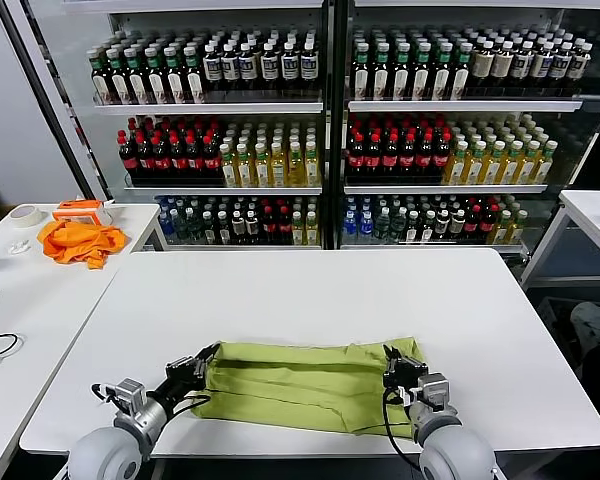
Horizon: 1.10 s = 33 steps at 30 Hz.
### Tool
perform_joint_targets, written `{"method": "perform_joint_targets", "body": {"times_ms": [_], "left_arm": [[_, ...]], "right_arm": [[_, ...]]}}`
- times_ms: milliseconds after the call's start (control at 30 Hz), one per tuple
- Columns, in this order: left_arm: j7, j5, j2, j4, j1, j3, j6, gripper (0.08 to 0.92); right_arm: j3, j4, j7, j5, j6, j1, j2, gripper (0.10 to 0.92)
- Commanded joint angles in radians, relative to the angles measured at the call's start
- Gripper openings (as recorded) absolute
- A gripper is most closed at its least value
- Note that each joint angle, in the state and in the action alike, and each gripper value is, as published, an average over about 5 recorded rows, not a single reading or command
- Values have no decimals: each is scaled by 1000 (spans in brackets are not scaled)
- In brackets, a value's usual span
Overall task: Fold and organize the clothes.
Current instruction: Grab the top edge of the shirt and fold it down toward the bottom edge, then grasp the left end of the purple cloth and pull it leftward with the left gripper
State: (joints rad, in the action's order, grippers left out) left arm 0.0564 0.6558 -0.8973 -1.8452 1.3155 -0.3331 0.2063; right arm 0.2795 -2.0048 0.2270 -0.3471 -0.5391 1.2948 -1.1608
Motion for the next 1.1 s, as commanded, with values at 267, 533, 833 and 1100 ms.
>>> {"method": "perform_joint_targets", "body": {"times_ms": [267,533,833,1100], "left_arm": [[-50,-64,2,-76,22,-46,71,267],[-431,48,-36,-194,21,38,232,501],[-592,76,-87,-154,-14,146,236,742],[-612,84,-98,-147,-34,176,242,822]], "right_arm": [[47,-76,2,4,-6,86,7,348],[76,-212,14,35,-14,194,-4,582],[72,-235,13,93,-1,225,-19,799],[71,-215,14,103,6,223,-29,823]]}}
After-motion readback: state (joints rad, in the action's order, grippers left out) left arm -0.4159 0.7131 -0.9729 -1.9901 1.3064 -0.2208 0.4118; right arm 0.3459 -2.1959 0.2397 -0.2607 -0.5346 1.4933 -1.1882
